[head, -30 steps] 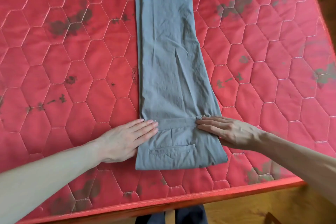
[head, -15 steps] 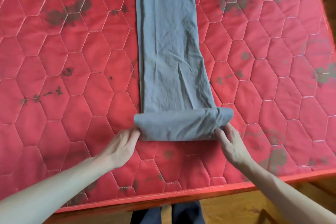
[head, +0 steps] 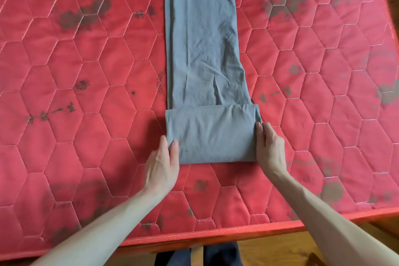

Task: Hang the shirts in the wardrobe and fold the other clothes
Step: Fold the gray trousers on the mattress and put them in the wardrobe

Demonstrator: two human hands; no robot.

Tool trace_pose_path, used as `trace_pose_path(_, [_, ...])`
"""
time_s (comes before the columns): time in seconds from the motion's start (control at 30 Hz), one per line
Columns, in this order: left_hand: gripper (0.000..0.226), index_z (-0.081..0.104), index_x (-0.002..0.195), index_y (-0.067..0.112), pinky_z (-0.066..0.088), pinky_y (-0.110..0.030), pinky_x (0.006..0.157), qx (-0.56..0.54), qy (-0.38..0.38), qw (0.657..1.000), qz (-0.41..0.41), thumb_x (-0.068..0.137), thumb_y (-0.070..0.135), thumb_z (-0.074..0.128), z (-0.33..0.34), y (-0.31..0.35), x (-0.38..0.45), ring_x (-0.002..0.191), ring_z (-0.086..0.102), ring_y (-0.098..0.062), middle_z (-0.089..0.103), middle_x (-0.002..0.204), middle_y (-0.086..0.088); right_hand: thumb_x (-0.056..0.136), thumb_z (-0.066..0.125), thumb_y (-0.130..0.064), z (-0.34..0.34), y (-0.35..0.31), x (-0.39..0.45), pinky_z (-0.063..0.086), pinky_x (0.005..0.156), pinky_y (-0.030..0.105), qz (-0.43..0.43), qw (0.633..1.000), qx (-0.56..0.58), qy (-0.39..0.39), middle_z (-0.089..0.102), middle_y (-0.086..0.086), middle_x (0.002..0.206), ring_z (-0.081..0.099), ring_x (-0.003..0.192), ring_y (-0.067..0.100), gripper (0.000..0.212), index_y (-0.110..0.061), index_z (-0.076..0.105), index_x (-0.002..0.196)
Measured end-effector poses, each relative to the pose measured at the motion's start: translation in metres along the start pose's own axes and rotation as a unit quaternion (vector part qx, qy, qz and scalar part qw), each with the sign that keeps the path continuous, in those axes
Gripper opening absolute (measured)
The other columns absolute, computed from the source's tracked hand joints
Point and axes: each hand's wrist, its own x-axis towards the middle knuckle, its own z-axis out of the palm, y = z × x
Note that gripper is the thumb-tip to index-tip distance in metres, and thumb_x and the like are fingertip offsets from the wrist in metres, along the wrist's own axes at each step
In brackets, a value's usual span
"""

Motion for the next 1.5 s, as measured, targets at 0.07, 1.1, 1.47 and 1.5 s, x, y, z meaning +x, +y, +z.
trace_pose_path(0.07, [0.019,0.044,0.094,0.012,0.037,-0.044,0.071,0.024,0.040,0.999,0.009,0.110,0.023,0.044,0.007,0.003,-0.001,0.075,0.058,-0.048,0.060,0.069,-0.014,0.110,0.047,-0.026,0.001,0.002,0.008,0.025,0.057,0.043,-0.011,1.000,-0.009,-0.008,0.045,0.005,0.054,0.035,0.054,0.026,0.036,-0.011,0.041,0.078])
trace_pose_path(1.1, [0.073,0.011,0.161,-0.006,0.020,-0.062,0.123,0.429,-0.108,0.853,0.279,0.097,0.013,0.042,0.011,0.010,0.014,0.154,0.002,-0.056,-0.002,0.165,-0.038,0.065,0.066,-0.049,-0.015,0.002,0.033,0.019,0.126,0.060,-0.447,0.804,-0.339,-0.196,0.012,0.017,0.172,0.005,0.160,0.037,0.115,-0.010,0.022,0.164])
trace_pose_path(1.47, [0.073,0.043,0.152,-0.004,0.042,-0.053,0.116,0.371,-0.150,0.859,0.320,0.081,0.008,0.041,-0.023,0.023,0.013,0.148,0.038,-0.046,0.037,0.159,-0.030,0.089,0.069,-0.033,-0.023,-0.010,0.002,0.051,0.105,0.054,-0.462,0.815,-0.321,-0.139,0.055,0.017,0.150,0.049,0.140,0.044,0.065,-0.003,0.056,0.145])
trace_pose_path(1.5, [0.074,0.045,0.151,-0.002,0.044,-0.050,0.114,0.367,-0.168,0.857,0.321,0.078,0.008,0.053,-0.028,0.023,0.013,0.146,0.042,-0.043,0.041,0.157,-0.028,0.088,0.071,-0.031,-0.027,-0.013,0.000,0.054,0.102,0.051,-0.468,0.816,-0.310,-0.138,0.060,0.016,0.145,0.056,0.135,0.041,0.061,-0.003,0.060,0.140])
